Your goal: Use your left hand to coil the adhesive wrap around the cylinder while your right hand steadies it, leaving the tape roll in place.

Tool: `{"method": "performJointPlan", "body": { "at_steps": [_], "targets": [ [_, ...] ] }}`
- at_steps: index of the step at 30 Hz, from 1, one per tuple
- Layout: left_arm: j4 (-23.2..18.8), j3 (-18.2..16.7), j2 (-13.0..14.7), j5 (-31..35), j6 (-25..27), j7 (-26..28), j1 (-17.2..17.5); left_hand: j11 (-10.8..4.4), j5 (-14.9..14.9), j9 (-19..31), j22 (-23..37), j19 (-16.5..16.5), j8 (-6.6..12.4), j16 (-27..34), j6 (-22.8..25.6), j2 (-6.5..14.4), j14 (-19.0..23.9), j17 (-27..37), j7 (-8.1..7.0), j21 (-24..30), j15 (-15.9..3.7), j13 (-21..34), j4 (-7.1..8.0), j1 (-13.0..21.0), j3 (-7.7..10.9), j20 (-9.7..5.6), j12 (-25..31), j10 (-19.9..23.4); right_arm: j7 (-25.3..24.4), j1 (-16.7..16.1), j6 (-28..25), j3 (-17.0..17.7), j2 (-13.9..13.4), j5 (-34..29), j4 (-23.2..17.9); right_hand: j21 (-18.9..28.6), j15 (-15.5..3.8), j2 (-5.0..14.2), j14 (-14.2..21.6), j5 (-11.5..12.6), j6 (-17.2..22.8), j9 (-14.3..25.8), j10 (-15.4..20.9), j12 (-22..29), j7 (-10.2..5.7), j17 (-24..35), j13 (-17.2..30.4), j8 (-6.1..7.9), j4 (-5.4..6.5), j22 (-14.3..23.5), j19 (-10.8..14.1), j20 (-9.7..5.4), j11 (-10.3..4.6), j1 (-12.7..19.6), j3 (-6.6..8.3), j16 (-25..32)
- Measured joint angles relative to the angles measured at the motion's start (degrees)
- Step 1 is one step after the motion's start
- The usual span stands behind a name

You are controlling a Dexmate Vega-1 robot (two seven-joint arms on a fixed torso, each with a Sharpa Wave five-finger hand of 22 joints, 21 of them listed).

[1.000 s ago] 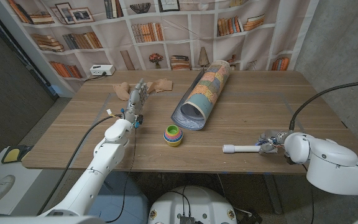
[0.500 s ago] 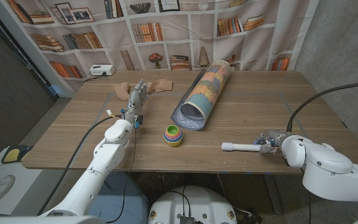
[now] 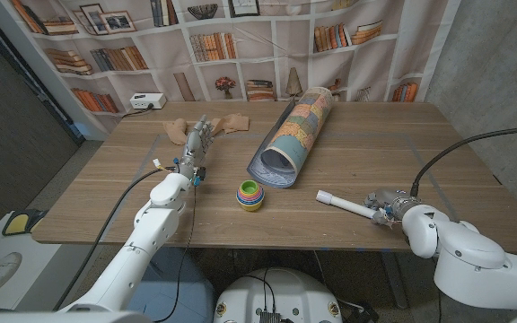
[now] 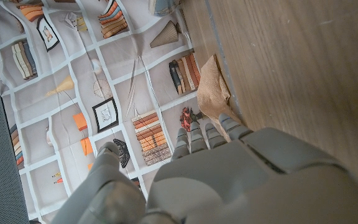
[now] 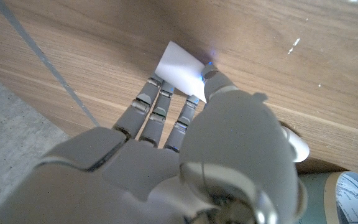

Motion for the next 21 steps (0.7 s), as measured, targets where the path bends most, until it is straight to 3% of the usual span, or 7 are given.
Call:
{"method": "performJointPlan", "body": {
  "at_steps": [6,11,21],
  "targets": [
    [-0.12,-0.06,0.04,-0.15,-0.11,-0.06,0.07,0.0,0.0,0.0,0.0,0.0,0.0,0.0,0.0,0.0,0.0,0.0,0.0,0.0,0.0,0.0,0.0,0.0,0.0,0.0,0.0,0.0,-1.44,-0.89,0.13,-0.16,0.67,-1.16,0.15,2.54,0.6,-0.69,3.87,-0.01,-0.37,0.43,2.39,1.35,0.31,0.22,1.08,-0.22,0.16,0.25,2.17,-0.13,0.24,0.69,-1.24,0.0],
    [-0.32,-0.17,0.15,-0.27,-0.16,-0.07,0.34,0.0,0.0,0.0,0.0,0.0,0.0,0.0,0.0,0.0,0.0,0.0,0.0,0.0,0.0,0.0,0.0,0.0,0.0,0.0,0.0,0.0,-3.89,-2.16,0.37,-0.01,1.26,-2.81,0.21,5.88,1.22,-1.68,6.53,0.22,2.55,0.45,5.05,4.35,0.34,2.79,2.82,0.03,-0.34,1.12,4.12,-0.44,1.9,1.68,-2.19,0.01],
    [-0.74,-0.26,0.31,-0.52,-0.33,-0.13,0.75,0.0,0.0,0.0,0.0,0.0,0.0,0.0,0.0,0.0,0.0,0.0,0.0,0.0,0.0,0.0,0.0,0.0,0.0,0.0,0.0,0.0,-7.94,-6.06,1.59,2.28,2.09,-3.51,0.24,9.38,1.33,-2.74,8.93,0.42,5.42,0.66,6.6,5.9,0.73,3.26,3.01,0.56,-0.33,2.28,5.34,-0.42,2.03,2.73,-2.2,0.01]
  ]
}}
